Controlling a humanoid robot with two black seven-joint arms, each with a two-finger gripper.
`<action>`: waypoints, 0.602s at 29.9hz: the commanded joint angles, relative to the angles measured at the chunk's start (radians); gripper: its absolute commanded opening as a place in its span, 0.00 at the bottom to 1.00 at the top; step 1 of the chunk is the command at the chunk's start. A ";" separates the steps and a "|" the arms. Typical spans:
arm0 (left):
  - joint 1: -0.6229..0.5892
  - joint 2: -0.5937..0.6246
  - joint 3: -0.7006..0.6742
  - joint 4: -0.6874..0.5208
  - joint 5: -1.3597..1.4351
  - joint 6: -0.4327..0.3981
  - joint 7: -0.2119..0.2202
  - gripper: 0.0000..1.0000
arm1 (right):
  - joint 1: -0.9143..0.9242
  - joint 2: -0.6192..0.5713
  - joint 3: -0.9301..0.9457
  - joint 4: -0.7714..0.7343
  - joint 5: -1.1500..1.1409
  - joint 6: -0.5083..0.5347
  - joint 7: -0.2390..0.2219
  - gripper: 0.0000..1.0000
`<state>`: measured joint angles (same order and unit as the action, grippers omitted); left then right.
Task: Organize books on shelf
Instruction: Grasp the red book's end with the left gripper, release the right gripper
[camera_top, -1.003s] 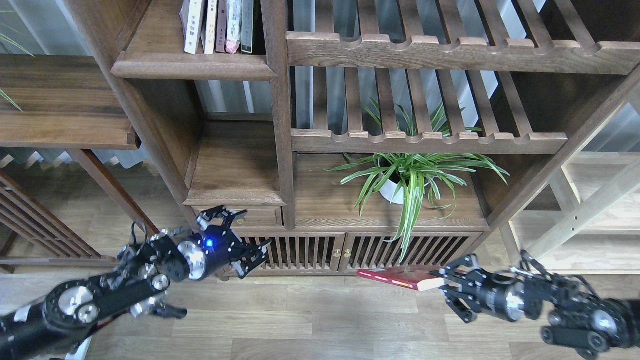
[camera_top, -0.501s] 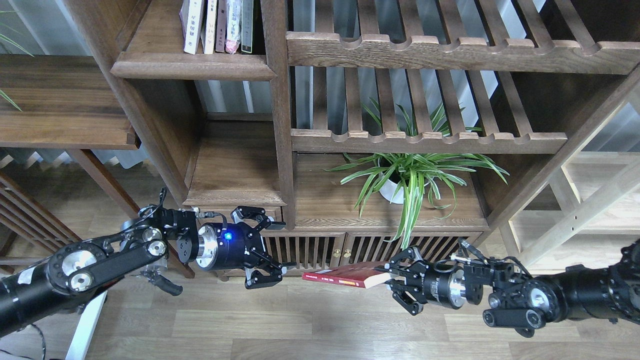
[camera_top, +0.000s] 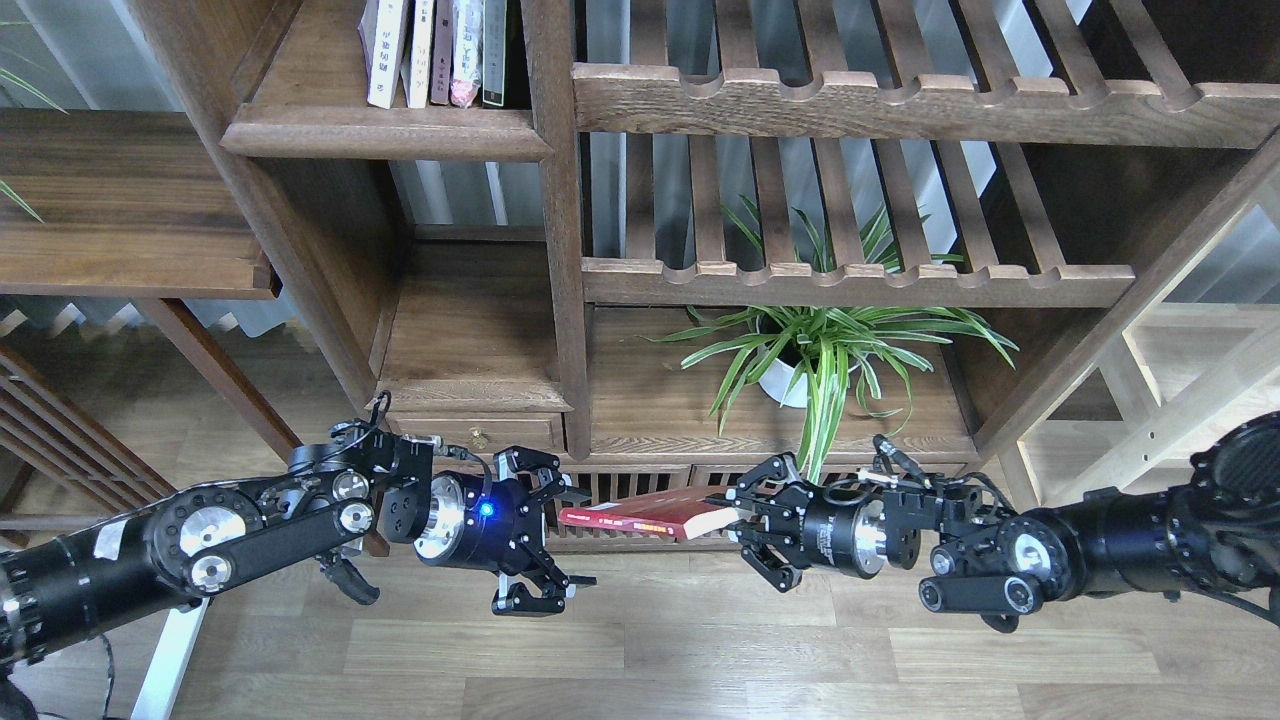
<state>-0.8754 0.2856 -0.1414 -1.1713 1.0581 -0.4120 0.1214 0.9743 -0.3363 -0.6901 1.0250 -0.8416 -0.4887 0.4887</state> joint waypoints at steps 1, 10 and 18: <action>0.000 -0.005 -0.001 0.004 0.052 0.022 0.000 0.87 | 0.001 0.013 -0.014 0.000 0.002 0.000 0.000 0.07; 0.006 -0.063 0.008 0.064 0.109 0.068 -0.011 0.86 | 0.029 0.013 -0.016 0.003 0.006 0.000 0.000 0.07; 0.007 -0.129 0.009 0.127 0.111 0.082 -0.017 0.86 | 0.058 0.020 -0.014 0.015 0.018 0.000 0.000 0.07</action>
<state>-0.8684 0.1740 -0.1328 -1.0646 1.1688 -0.3358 0.1077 1.0248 -0.3225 -0.7053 1.0382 -0.8287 -0.4887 0.4887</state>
